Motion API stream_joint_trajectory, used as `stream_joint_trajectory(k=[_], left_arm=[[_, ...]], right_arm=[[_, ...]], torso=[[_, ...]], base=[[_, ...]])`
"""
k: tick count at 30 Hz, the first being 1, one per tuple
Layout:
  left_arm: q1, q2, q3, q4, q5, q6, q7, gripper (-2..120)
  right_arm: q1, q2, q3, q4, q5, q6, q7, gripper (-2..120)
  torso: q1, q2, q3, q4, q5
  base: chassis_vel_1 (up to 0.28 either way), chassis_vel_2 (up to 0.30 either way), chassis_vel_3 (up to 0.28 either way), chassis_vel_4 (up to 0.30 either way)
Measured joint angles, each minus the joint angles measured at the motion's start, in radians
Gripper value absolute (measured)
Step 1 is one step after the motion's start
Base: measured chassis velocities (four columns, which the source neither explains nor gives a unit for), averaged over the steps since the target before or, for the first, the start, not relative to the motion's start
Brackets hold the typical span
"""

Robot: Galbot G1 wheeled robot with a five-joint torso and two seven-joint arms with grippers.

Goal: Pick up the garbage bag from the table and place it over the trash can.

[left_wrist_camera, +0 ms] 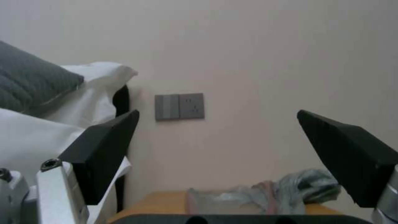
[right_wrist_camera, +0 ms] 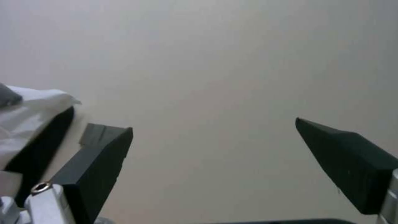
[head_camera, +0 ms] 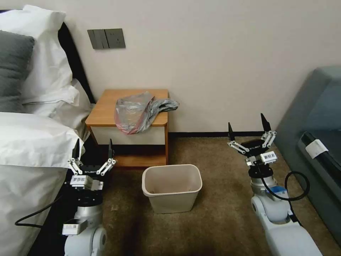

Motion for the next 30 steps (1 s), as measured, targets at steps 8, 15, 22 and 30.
stream_joint_trajectory(k=[8,15,22,30], left_arm=[[-0.007,-0.004,-0.022,-0.003,-0.001,0.003,-0.003,96],[-0.016,0.007,-0.02,0.008,-0.01,0.015,0.01,96],[-0.021,0.008,-0.009,0.051,-0.016,0.014,0.03,95],[-0.029,-0.002,0.018,0.073,-0.015,0.007,0.051,95]], right_arm=[[0.133,-0.08,-0.086,-0.059,0.122,-0.043,-0.084,100],[0.319,-0.221,-0.226,-0.154,0.358,-0.117,-0.273,100],[0.596,-0.297,-0.42,-0.332,0.527,-0.159,-0.417,100],[0.847,-0.274,-0.635,-0.509,0.649,-0.225,-0.511,100]], torso=[[0.0,0.0,0.0,-0.0002,0.0001],[0.0,0.0,0.0,-0.0001,0.0],[0.0,0.0,0.0,0.0002,-0.0001],[0.0,0.0,0.0,-0.0003,0.0003]], base=[[0.0,0.0,0.0,0.0],[0.0,0.0,0.0,0.0],[0.0,0.0,0.0,0.0],[0.0,0.0,0.0,0.0]])
